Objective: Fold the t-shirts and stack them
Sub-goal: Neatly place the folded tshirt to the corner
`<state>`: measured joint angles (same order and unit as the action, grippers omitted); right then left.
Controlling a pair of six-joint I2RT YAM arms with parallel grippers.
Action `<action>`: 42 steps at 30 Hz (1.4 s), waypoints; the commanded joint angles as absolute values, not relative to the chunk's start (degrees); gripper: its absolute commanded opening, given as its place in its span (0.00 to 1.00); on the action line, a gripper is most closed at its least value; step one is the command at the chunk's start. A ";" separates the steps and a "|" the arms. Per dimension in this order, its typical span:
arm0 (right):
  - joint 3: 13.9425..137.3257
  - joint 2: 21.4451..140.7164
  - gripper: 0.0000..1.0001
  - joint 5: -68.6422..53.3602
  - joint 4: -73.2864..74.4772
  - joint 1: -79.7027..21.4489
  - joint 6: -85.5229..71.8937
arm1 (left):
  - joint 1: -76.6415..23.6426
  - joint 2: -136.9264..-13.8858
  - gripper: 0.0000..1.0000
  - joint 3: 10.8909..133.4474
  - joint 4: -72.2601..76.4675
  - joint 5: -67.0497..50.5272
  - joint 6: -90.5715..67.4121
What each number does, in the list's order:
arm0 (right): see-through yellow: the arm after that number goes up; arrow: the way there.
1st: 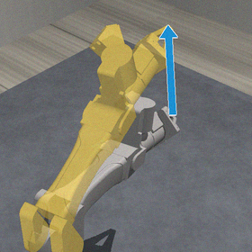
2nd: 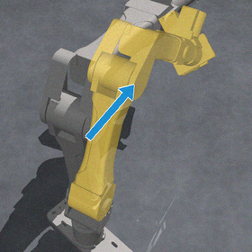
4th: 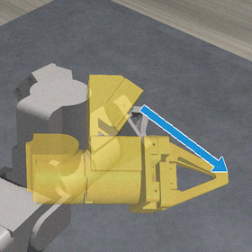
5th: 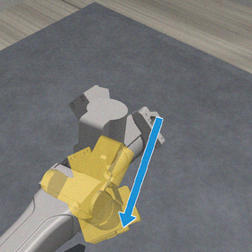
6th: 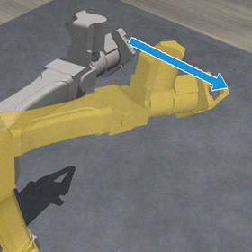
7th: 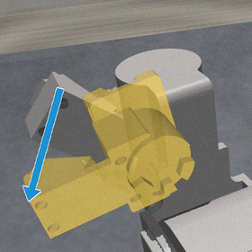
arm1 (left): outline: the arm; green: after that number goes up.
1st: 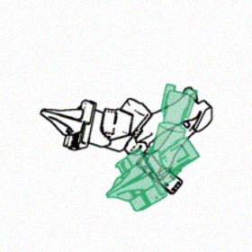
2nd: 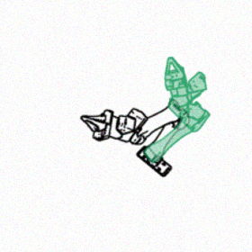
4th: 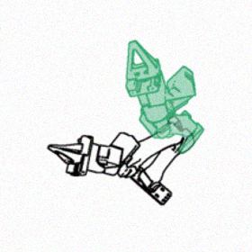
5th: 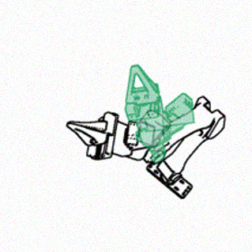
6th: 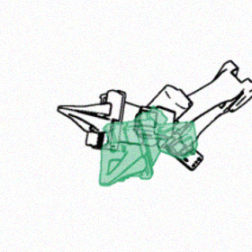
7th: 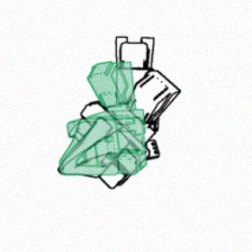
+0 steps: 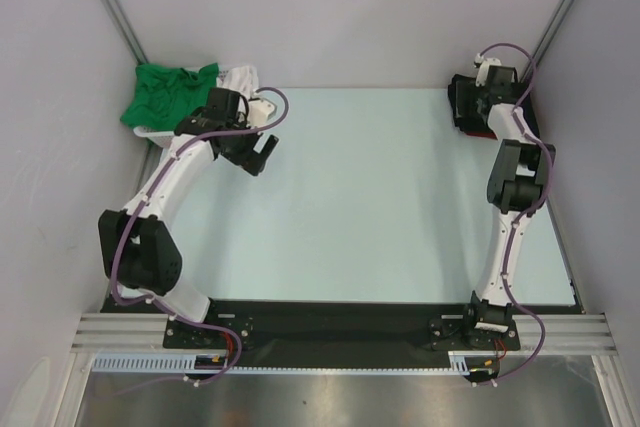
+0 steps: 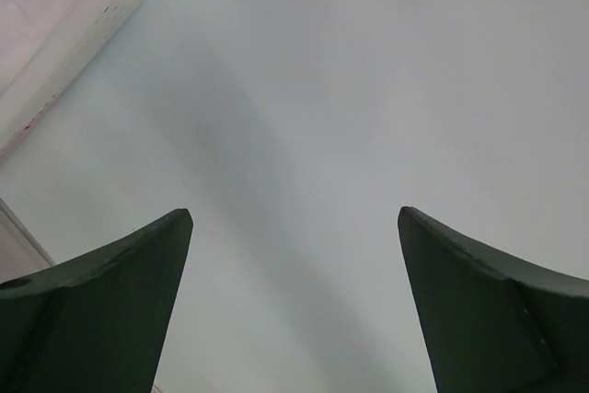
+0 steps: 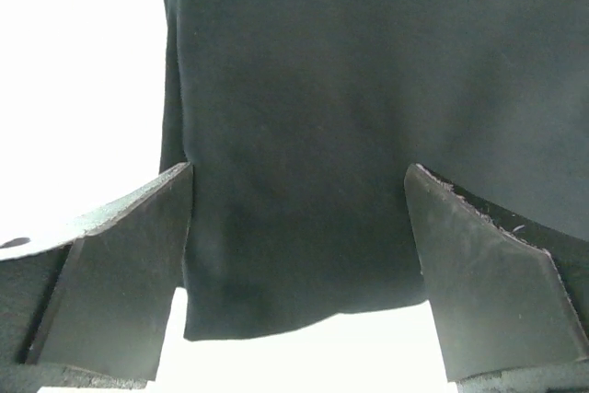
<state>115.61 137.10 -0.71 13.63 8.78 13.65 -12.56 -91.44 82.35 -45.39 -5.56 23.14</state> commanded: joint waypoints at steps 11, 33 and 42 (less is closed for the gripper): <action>89.87 98.38 1.00 -10.37 5.04 7.82 -3.76 | -8.71 -79.82 1.00 71.21 -38.68 -9.58 23.56; 25.06 45.27 1.00 -5.10 -7.21 -5.01 -18.98 | -3.60 -72.51 1.00 47.90 -16.17 -2.64 11.07; 19.16 44.21 1.00 -4.22 -9.14 -5.36 -18.90 | -3.60 -71.72 1.00 47.29 -16.61 -3.34 11.95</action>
<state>19.38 45.06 -5.76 -5.41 -5.08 -18.59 -4.05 -72.55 47.66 -18.17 -3.16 12.49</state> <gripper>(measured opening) 0.994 0.996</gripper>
